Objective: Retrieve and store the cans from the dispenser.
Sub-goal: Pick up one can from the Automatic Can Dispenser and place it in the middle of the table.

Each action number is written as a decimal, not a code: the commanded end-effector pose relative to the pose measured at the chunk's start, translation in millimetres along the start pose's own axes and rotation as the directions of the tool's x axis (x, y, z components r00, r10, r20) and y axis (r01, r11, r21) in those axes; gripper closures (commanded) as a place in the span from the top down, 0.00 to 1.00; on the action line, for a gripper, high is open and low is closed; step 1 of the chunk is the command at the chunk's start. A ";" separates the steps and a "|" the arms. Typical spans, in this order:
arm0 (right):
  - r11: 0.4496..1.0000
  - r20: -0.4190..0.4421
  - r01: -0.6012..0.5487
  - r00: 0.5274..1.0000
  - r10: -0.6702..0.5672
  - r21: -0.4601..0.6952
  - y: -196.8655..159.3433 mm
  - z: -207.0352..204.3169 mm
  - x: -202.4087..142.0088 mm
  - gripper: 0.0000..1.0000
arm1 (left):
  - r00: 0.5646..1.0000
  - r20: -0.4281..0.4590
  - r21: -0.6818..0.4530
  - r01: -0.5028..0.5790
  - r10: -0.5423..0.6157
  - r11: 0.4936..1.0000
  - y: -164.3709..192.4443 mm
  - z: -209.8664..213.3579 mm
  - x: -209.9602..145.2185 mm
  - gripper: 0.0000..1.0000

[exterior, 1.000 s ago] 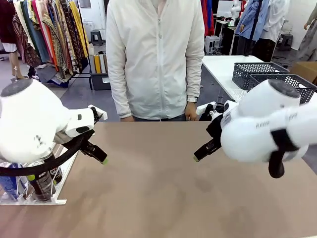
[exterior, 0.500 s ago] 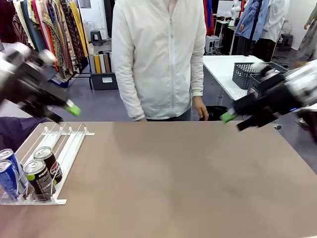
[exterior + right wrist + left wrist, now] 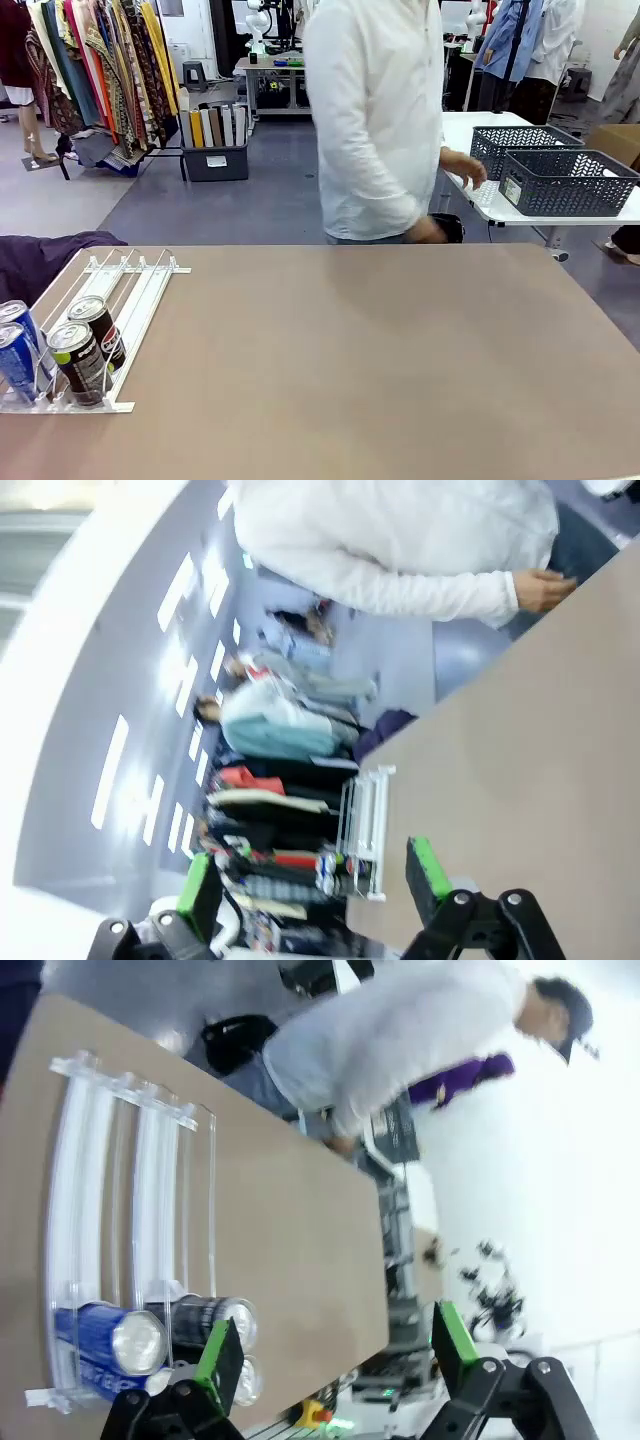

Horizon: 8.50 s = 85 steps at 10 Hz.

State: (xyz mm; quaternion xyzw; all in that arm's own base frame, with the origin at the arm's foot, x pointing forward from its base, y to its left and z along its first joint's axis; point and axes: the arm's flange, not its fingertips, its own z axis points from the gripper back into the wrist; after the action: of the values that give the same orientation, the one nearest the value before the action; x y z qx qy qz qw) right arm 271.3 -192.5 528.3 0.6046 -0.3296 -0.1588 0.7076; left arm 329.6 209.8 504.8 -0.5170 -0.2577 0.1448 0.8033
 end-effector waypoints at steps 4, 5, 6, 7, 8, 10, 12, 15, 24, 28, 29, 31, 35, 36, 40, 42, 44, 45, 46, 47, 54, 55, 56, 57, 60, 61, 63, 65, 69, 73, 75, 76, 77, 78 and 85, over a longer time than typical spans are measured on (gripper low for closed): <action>0.999 0.040 0.044 0.998 -0.045 0.019 -22.1 11.7 5.1 1.00 | 0.995 0.062 -0.022 -0.076 0.077 0.997 25.4 14.1 3.1 1.00; 0.999 0.040 0.044 0.998 -0.045 0.019 -22.1 11.7 5.1 1.00 | 0.995 0.062 -0.022 -0.076 0.077 0.997 25.4 14.1 3.1 1.00; 0.999 0.040 0.044 0.998 -0.045 0.019 -22.1 11.7 5.1 1.00 | 0.995 0.062 -0.022 -0.076 0.077 0.997 25.4 14.1 3.1 1.00; 0.999 0.040 0.044 0.998 -0.045 0.019 -22.1 11.7 5.1 1.00 | 0.995 0.062 -0.022 -0.076 0.077 0.997 25.4 14.1 3.1 1.00; 0.999 0.040 0.044 0.998 -0.045 0.019 -22.1 11.7 5.1 1.00 | 0.995 0.062 -0.022 -0.076 0.077 0.997 25.4 14.1 3.1 1.00; 0.999 0.040 0.044 0.998 -0.045 0.019 -22.1 11.7 5.1 1.00 | 0.994 0.059 -0.008 -0.094 0.094 0.996 24.9 10.4 1.8 1.00; 0.999 0.040 0.044 0.998 -0.045 0.019 -22.1 11.7 5.1 1.00 | 0.976 -0.217 0.215 0.031 0.017 0.976 -2.9 -7.4 -5.3 1.00; 0.999 0.040 0.044 0.998 -0.045 0.019 -22.1 11.7 5.1 1.00 | 0.835 -0.547 0.643 0.470 -0.067 0.605 -48.5 -50.0 -57.4 1.00; 0.999 0.040 0.044 0.998 -0.045 0.019 -22.1 11.7 5.1 1.00 | 0.791 -0.595 0.626 0.568 -0.144 0.534 -42.7 -112.9 -88.5 1.00; 0.999 0.040 0.044 0.998 -0.045 0.019 -22.1 11.7 5.1 1.00 | 0.857 -0.512 0.712 0.465 -0.064 0.527 -14.3 -122.8 -111.9 1.00; 0.999 0.040 0.044 0.998 -0.045 0.019 -22.1 11.7 5.1 1.00 | 0.843 -0.537 0.707 0.474 -0.037 0.526 -9.3 -129.8 -113.3 1.00; 0.999 0.040 0.044 0.998 -0.045 0.019 -22.1 11.7 5.1 1.00 | 0.815 -0.579 0.707 0.486 0.025 0.514 3.2 -142.8 -115.9 1.00; 0.999 0.040 0.044 0.998 -0.045 0.019 -22.1 11.7 5.1 1.00 | 0.828 -0.548 0.762 0.438 0.115 0.478 29.7 -148.3 -114.1 1.00; 0.999 0.040 0.044 0.998 -0.045 0.019 -22.1 11.7 5.1 1.00 | 0.840 -0.530 0.766 0.417 0.113 0.490 33.3 -148.2 -113.9 1.00; 0.999 0.040 0.044 0.998 -0.045 0.019 -22.1 11.7 5.1 1.00 | 0.851 -0.517 0.771 0.415 0.095 0.483 41.9 -152.8 -116.2 1.00; 0.999 0.040 0.044 0.998 -0.045 0.019 -22.1 11.7 5.1 1.00 | 0.854 -0.511 0.776 0.409 0.098 0.481 41.4 -153.1 -114.7 1.00; 0.999 0.040 0.044 0.998 -0.045 0.019 -22.1 11.7 5.1 1.00 | 0.860 -0.505 0.767 0.409 0.073 0.494 42.5 -154.7 -113.7 0.40; 0.999 0.040 0.044 0.998 -0.045 0.019 -22.1 11.7 5.1 1.00 | 0.857 -0.511 0.761 0.410 0.074 0.503 43.6 -156.5 -114.1 0.00; 0.999 0.040 0.044 0.998 -0.045 0.019 -22.1 11.7 5.1 1.00 | 0.850 -0.520 0.756 0.413 0.083 0.508 44.5 -158.6 -115.3 0.00; 0.999 0.040 0.044 0.998 -0.045 0.019 -22.1 11.7 5.1 1.00 | 0.847 -0.524 0.757 0.414 0.092 0.506 44.9 -159.4 -114.9 0.00; 0.999 0.040 0.044 0.998 -0.045 0.019 -22.1 11.7 5.1 1.00 | 0.874 -0.486 0.741 0.412 0.002 0.530 6.1 -138.1 -107.7 0.00; 0.999 0.040 0.044 0.998 -0.045 0.019 -22.1 11.7 5.1 1.00 | 0.871 -0.489 0.730 0.435 -0.042 0.527 -22.9 -123.9 -104.9 0.00; 0.999 0.040 0.044 0.998 -0.045 0.019 -22.1 11.7 5.1 1.00 | 0.859 -0.505 0.709 0.472 -0.091 0.524 -58.6 -105.3 -104.3 0.00; 0.999 0.040 0.044 0.998 -0.045 0.019 -22.1 11.7 5.1 1.00 | 0.844 -0.518 0.673 0.503 -0.140 0.543 -86.1 -91.8 -104.4 0.00; 0.999 0.040 0.044 0.998 -0.045 0.019 -22.1 11.7 5.1 1.00 | 0.843 -0.475 0.646 0.529 -0.252 0.550 -134.0 -61.4 -108.0 0.00; 0.999 0.040 0.044 0.998 -0.045 0.019 -22.1 11.7 5.1 1.00 | 0.840 -0.458 0.624 0.537 -0.291 0.568 -139.1 -52.1 -109.5 0.00; 0.999 0.040 0.044 0.998 -0.045 0.019 -22.1 11.7 5.1 1.00 | 0.862 -0.403 0.600 0.502 -0.307 0.622 -133.7 -40.8 -106.1 0.00; 0.999 0.040 0.044 0.998 -0.045 0.019 -22.1 11.7 5.1 1.00 | 0.859 -0.427 0.640 0.508 -0.282 0.577 -142.8 -41.5 -108.6 0.00; 0.999 0.040 0.044 0.998 -0.045 0.019 -22.1 11.7 5.1 1.00 | 0.863 -0.424 0.632 0.499 -0.274 0.593 -135.7 -43.7 -108.3 0.00; 0.999 0.040 0.044 0.998 -0.045 0.019 -22.1 11.7 5.1 1.00 | 0.762 -0.523 0.476 0.633 -0.381 0.611 -197.7 -198.8 -128.3 0.00; 0.999 0.040 0.044 0.998 -0.045 0.019 -22.1 11.7 5.1 1.00 | 0.617 -0.674 0.383 0.763 -0.407 0.521 -212.8 -331.3 -196.5 0.00; 0.999 0.040 0.044 0.998 -0.045 0.019 -22.1 11.7 5.1 1.00 | 0.563 -0.723 0.340 0.794 -0.400 0.504 -212.6 -374.4 -226.9 0.00; 0.999 0.040 0.044 0.998 -0.045 0.019 -22.1 11.7 5.1 1.00 | 0.500 -0.744 0.296 0.841 -0.443 0.452 -207.8 -419.8 -264.4 0.00; 0.999 0.040 0.044 0.998 -0.045 0.019 -22.1 11.7 5.1 1.00 | 0.463 -0.745 0.290 0.873 -0.479 0.392 -203.3 -457.3 -296.0 0.00; 0.999 0.040 0.044 0.998 -0.045 0.019 -22.1 11.7 5.1 1.00 | 0.373 -0.865 0.301 0.921 -0.335 0.249 -177.4 -545.8 -346.3 0.00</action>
State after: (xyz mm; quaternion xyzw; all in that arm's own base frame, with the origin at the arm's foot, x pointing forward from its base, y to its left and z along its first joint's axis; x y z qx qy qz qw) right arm 267.5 -210.1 506.3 0.6095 -0.3207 -0.1858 0.7008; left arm 338.8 -437.5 392.7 0.0357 -0.0858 -0.3325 0.9385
